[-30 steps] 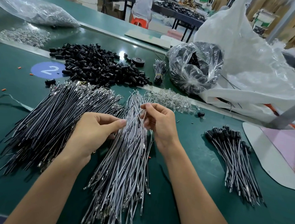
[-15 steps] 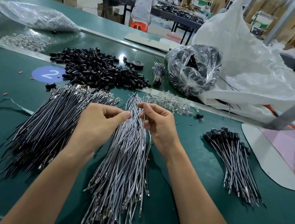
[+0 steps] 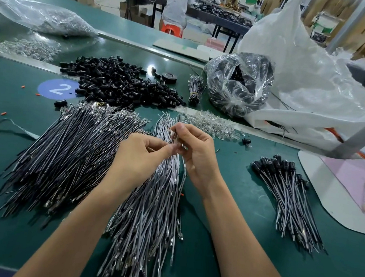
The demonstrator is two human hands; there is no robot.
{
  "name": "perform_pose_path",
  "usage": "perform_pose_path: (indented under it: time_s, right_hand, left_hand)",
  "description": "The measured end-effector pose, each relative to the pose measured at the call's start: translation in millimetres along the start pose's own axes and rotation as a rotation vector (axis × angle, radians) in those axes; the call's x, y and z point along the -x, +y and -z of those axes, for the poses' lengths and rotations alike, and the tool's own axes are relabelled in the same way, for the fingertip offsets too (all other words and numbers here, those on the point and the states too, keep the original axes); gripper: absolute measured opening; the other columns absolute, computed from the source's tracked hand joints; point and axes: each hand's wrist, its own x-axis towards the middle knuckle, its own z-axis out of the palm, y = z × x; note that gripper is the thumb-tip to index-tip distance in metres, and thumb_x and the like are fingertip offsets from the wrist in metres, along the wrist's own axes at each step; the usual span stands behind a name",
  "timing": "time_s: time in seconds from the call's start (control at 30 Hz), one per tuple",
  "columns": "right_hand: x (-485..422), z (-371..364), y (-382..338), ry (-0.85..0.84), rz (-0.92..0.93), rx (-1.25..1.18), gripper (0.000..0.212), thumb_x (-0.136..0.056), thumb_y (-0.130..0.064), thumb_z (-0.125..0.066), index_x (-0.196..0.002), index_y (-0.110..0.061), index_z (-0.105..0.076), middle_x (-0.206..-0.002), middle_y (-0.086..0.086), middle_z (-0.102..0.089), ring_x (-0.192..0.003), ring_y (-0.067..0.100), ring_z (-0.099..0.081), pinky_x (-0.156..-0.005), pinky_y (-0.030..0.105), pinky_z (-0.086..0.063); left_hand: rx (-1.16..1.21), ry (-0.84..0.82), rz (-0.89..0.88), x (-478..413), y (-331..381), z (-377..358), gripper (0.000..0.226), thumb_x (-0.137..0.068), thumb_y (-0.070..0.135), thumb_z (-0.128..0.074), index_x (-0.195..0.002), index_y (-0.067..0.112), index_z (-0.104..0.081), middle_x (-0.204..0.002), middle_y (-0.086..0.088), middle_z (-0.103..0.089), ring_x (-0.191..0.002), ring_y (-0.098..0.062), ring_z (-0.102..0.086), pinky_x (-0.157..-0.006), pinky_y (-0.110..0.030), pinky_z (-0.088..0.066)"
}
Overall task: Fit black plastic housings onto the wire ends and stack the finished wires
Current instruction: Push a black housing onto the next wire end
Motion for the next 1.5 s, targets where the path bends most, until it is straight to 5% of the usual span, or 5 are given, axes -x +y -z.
perform_pose_path:
  time_s: [0.5,0.67,0.93,1.2,1.5]
  right_hand:
    - [7,-3,-18,0.048,0.047,0.003,0.017,-0.079,-0.021,-0.067,-0.087,-0.008,-0.072,-0.078,0.007,-0.072,-0.068,0.017,-0.067,-0.06,0.023,-0.052]
    - [6,46,-46,0.238,0.069,-0.108,0.013,-0.076,-0.017,-0.067,-0.083,-0.008,-0.073,-0.072,0.005,-0.07,-0.059,0.012,-0.064,-0.058,0.02,-0.053]
    - [4,84,-31,0.332,-0.031,-0.292,0.014,-0.077,-0.017,-0.066,-0.087,-0.007,-0.064,-0.072,0.004,-0.068,-0.053,0.008,-0.059,-0.052,0.017,-0.051]
    - [2,77,-26,0.178,-0.029,-0.208,0.003,-0.079,-0.014,-0.067,-0.076,-0.012,-0.067,-0.071,0.006,-0.068,-0.056,0.012,-0.06,-0.058,0.019,-0.053]
    - [15,53,-25,0.127,0.129,0.286,0.013,-0.086,-0.007,-0.071,-0.08,-0.018,-0.068,-0.066,-0.008,-0.061,-0.06,0.007,-0.05,-0.057,0.018,-0.044]
  left_hand:
    - [0.2,-0.132,0.092,12,14,-6,0.021,-0.096,0.019,-0.059,-0.085,0.009,-0.075,-0.07,-0.006,-0.074,-0.062,-0.017,-0.071,-0.063,-0.026,-0.057]
    - [-0.473,-0.065,-0.13,-33,20,-4,0.044,-0.097,0.043,-0.05,-0.08,0.008,-0.071,-0.062,-0.006,-0.064,-0.044,-0.007,-0.048,-0.048,-0.019,-0.042]
    - [-1.406,0.128,0.058,-153,18,32,0.011,-0.086,0.001,-0.06,-0.092,0.009,-0.06,-0.103,-0.013,-0.063,-0.104,-0.034,-0.061,-0.08,-0.038,-0.044]
    - [-1.239,0.187,-0.003,-167,24,32,0.006,-0.086,0.007,-0.067,-0.084,0.005,-0.061,-0.09,-0.014,-0.06,-0.092,-0.036,-0.062,-0.072,-0.037,-0.042]
    - [0.58,-0.134,0.156,-64,22,-5,0.019,-0.079,0.015,-0.064,-0.094,0.009,-0.074,-0.083,-0.011,-0.076,-0.069,-0.016,-0.073,-0.058,-0.018,-0.056]
